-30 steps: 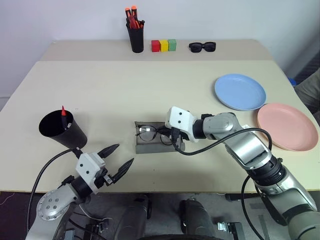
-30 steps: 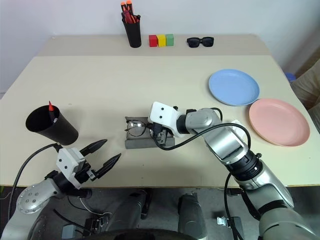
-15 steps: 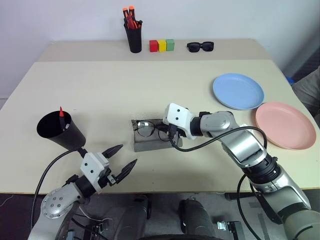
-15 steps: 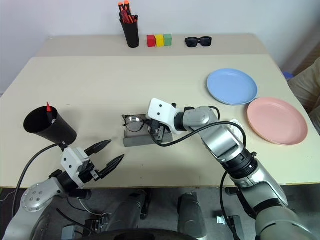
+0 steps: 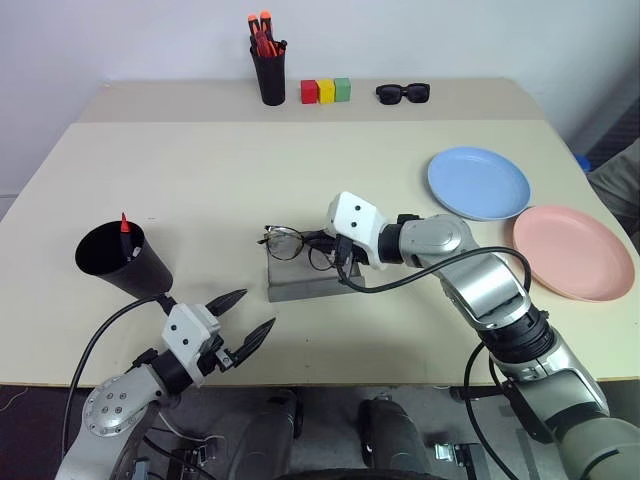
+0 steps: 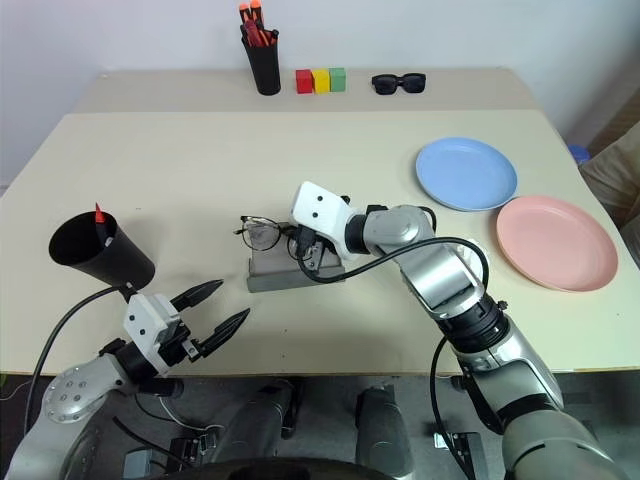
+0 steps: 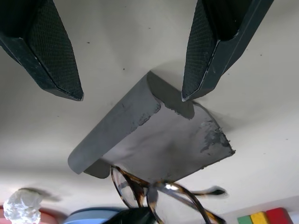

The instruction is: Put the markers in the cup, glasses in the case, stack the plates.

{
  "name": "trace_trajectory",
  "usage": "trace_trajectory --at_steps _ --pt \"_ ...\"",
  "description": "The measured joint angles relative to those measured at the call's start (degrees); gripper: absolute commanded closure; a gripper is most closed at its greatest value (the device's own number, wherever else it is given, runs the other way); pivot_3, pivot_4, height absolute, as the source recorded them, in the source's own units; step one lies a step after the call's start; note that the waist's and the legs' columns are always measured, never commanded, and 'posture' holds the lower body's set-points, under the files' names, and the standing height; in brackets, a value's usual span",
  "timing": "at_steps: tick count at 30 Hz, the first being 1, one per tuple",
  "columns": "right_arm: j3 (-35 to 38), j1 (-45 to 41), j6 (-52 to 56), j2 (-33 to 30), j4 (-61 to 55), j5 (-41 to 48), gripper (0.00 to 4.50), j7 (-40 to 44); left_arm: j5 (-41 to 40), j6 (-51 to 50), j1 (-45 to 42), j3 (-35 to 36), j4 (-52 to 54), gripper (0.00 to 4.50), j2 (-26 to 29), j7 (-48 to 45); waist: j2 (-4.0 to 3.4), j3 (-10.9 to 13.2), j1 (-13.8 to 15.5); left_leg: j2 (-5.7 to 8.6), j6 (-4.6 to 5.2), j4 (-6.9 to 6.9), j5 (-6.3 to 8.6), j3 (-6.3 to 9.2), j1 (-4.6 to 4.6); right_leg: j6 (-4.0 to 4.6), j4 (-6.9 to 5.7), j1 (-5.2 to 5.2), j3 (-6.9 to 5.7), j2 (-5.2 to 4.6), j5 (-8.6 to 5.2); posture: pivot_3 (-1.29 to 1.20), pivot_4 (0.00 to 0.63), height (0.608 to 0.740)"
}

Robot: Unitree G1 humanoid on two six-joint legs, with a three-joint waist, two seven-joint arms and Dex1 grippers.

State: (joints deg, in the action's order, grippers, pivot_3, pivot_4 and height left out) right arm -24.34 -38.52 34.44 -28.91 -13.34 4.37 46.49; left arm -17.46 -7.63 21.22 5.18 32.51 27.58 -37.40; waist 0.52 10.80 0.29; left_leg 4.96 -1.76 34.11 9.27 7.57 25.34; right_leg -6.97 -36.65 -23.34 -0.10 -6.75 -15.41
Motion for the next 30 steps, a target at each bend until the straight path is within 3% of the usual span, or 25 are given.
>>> trace_trajectory --at_steps 11,14,19,25,28,30 --pt "-1.36 2.02 -1.15 -3.44 -1.31 -2.71 4.48 6.01 -0.03 -1.97 -1.31 -0.01 1.48 1.04 0.54 0.32 -0.01 0.01 -0.04 -0.01 0.08 -0.01 -0.05 0.0 0.01 0.0 -0.01 0.02 0.0 0.02 0.0 0.0 0.15 0.74" --pt "-1.46 2.02 -0.46 -3.43 -2.02 -2.38 3.49 7.22 -0.03 -2.04 -1.67 -0.01 1.48 1.04 0.54 0.32 -0.01 0.01 -0.04 -0.01 0.05 -0.01 -0.03 0.0 0.0 0.0 -0.01 0.02 0.01 0.01 0.0 0.0 0.15 0.74" --pt "-1.58 2.01 0.25 -3.04 -2.09 -2.39 1.01 7.35 -0.07 -2.53 -1.81 -0.01 1.49 1.04 0.39 0.95 -0.01 0.01 -0.04 -0.01 0.06 -0.01 -0.04 0.0 0.01 0.0 -0.01 0.01 0.01 0.01 0.0 0.0 0.15 0.74" --pt "1.3 1.64 0.71 -1.44 -2.28 -0.01 1.01 6.87 -5.33 -9.91 -7.08 0.83 2.66 1.04 -1.95 5.46 0.0 0.01 0.28 0.01 0.08 0.0 -0.05 0.05 0.0 -0.02 -0.02 0.02 -0.01 0.02 0.01 0.0 0.15 0.74" --pt "3.69 1.64 0.09 -2.21 -2.57 1.83 0.97 7.7 -9.67 -16.0 -11.44 2.03 3.0 1.87 -2.08 8.09 0.0 0.0 0.37 0.02 0.11 0.01 -0.07 0.05 0.0 -0.04 -0.03 0.05 -0.02 0.02 0.02 0.0 0.15 0.74" --pt "5.04 1.75 -0.38 -3.33 -2.71 2.71 0.97 8.15 -11.97 -19.67 -15.43 2.44 2.98 2.88 -2.08 9.6 0.01 0.01 0.4 0.02 0.12 0.02 -0.08 0.06 0.0 -0.05 -0.05 0.06 -0.03 0.04 0.03 0.0 0.15 0.74"
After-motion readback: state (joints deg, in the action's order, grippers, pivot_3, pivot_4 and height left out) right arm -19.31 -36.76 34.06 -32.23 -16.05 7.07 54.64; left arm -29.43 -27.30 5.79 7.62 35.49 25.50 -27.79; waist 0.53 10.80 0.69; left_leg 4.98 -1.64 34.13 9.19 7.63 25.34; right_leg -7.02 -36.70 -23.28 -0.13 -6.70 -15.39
